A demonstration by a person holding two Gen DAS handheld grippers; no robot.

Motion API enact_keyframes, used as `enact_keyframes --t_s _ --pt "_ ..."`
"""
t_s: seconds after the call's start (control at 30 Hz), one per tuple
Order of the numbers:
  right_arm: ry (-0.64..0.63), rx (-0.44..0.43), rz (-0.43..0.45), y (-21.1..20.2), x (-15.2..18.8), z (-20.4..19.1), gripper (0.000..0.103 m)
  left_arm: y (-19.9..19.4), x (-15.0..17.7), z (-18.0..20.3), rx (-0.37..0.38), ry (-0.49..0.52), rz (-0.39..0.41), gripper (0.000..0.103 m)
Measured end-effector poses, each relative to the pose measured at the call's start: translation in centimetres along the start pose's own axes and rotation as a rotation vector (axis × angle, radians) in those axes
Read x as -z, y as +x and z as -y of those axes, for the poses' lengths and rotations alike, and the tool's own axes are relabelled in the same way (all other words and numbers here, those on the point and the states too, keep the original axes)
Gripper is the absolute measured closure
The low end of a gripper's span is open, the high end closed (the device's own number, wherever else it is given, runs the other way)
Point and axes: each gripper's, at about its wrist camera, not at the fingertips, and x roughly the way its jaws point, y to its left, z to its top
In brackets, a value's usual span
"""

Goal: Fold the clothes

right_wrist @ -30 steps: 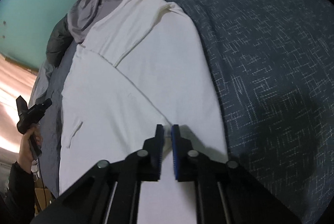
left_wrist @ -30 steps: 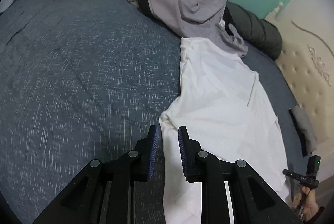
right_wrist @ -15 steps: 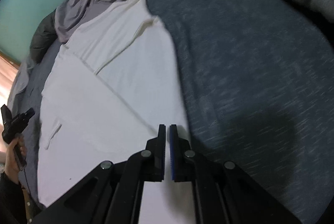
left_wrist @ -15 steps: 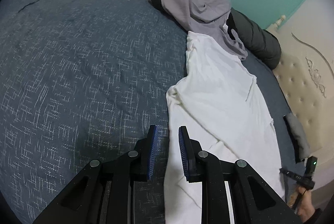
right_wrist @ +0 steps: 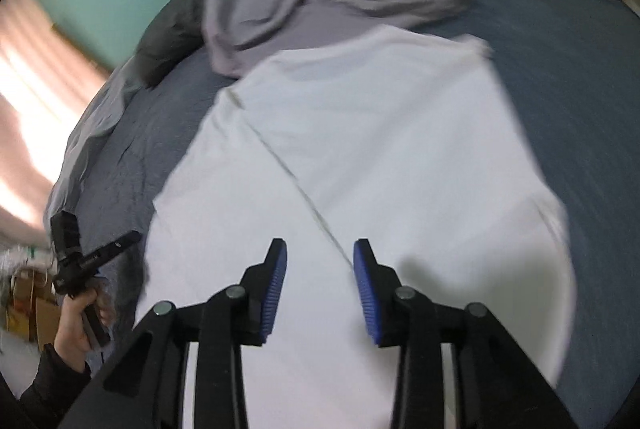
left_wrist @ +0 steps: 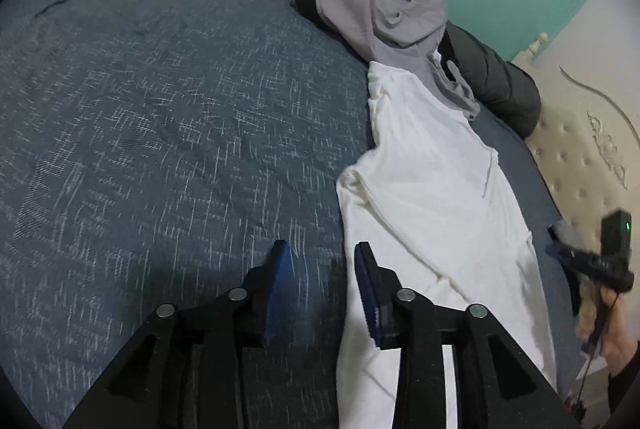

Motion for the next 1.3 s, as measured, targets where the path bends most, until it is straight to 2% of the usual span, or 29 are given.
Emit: enact_keyframes --t_s 0.23,0.4,0.57,0.8,0.87,0.9,0.93,0.97,1.0,1.07,1.3 --pt "-0.127 -0.072 -0.052 7.4 -9.4 -7.3 0.067 2.5 -3.2 0.6 0.011 0.013 -0.025 0.050" --pt "-0.193 -0.083 -0.073 11.9 -14.1 -10.9 0.067 4.0 -4.7 1.5 0.024 0.052 -0.035 0.049" --pt "-0.218 -0.049 -0.086 15.7 -16.7 -12.3 0.067 5.5 -5.4 2.2 0.024 0.097 -0.056 0.049" --pt "-0.269 -0.038 -0.130 19.5 -17.9 -13.9 0.067 6.4 -5.5 2.4 0.035 0.151 -0.077 0.050" --pt "-0.284 -0.035 -0.143 20.6 -18.3 -14.3 0.068 6.5 -5.5 2.5 0.035 0.166 -0.082 0.058" --pt "-0.291 -0.033 -0.149 21.1 -18.4 -14.5 0.068 6.5 -5.5 2.5 0.039 0.169 -0.086 0.067" --pt "-0.299 -0.032 -0.156 21.6 -18.6 -14.8 0.076 6.7 -5.5 2.5 0.051 0.171 -0.094 0.076" --pt "-0.305 -0.023 -0.162 22.0 -18.5 -14.9 0.086 6.8 -5.4 2.6 0.055 0.176 -0.099 0.080" --pt "-0.311 -0.015 -0.169 22.3 -18.5 -15.0 0.089 7.0 -5.4 2.6 0.059 0.180 -0.103 0.081" --pt "-0.299 -0.027 -0.153 22.2 -18.6 -15.0 0.097 7.0 -5.2 2.8 0.067 0.185 -0.104 0.090" --pt "-0.325 0.007 -0.074 22.2 -19.9 -15.9 0.099 6.2 -5.1 3.0 0.072 0.189 -0.094 0.093"
